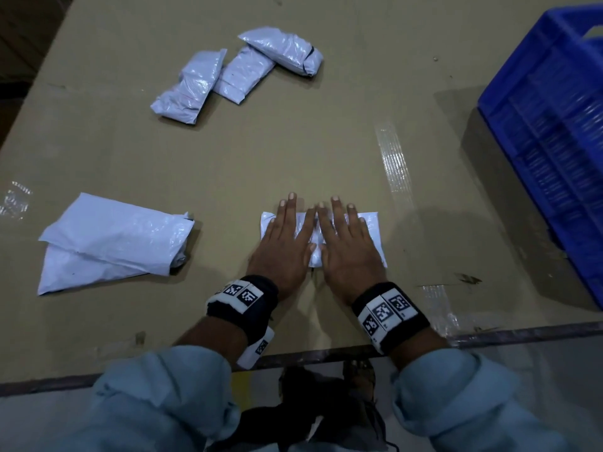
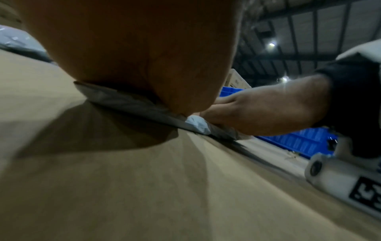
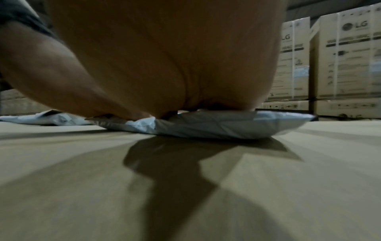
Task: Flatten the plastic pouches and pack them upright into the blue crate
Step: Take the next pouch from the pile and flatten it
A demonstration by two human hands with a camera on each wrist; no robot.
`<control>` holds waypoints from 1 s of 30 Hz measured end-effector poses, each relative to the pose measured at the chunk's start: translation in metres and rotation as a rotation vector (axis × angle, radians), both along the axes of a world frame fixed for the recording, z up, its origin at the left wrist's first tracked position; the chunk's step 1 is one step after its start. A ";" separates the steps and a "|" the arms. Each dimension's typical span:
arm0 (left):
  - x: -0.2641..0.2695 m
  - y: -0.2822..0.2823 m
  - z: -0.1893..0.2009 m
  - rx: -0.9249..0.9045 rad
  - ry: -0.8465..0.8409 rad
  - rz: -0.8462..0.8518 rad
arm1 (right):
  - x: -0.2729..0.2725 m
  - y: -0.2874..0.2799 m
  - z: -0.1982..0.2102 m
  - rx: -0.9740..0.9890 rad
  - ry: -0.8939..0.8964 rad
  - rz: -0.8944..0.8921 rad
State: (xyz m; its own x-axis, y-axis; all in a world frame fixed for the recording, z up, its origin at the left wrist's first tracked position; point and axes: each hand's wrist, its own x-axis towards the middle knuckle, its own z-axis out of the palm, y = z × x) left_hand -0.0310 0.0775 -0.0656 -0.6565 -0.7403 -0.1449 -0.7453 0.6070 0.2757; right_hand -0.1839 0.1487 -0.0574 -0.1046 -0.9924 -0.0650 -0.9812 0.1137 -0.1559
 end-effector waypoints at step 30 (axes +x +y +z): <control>0.035 -0.005 0.034 0.062 0.052 0.289 | -0.033 0.010 0.016 0.182 -0.162 -0.338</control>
State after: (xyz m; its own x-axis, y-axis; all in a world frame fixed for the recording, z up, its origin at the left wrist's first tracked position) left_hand 0.0037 0.0722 -0.0316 -0.4274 -0.8884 -0.1679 -0.8689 0.3522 0.3479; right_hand -0.2171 0.1583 -0.0414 -0.3965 -0.8746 -0.2790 -0.8483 0.4652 -0.2527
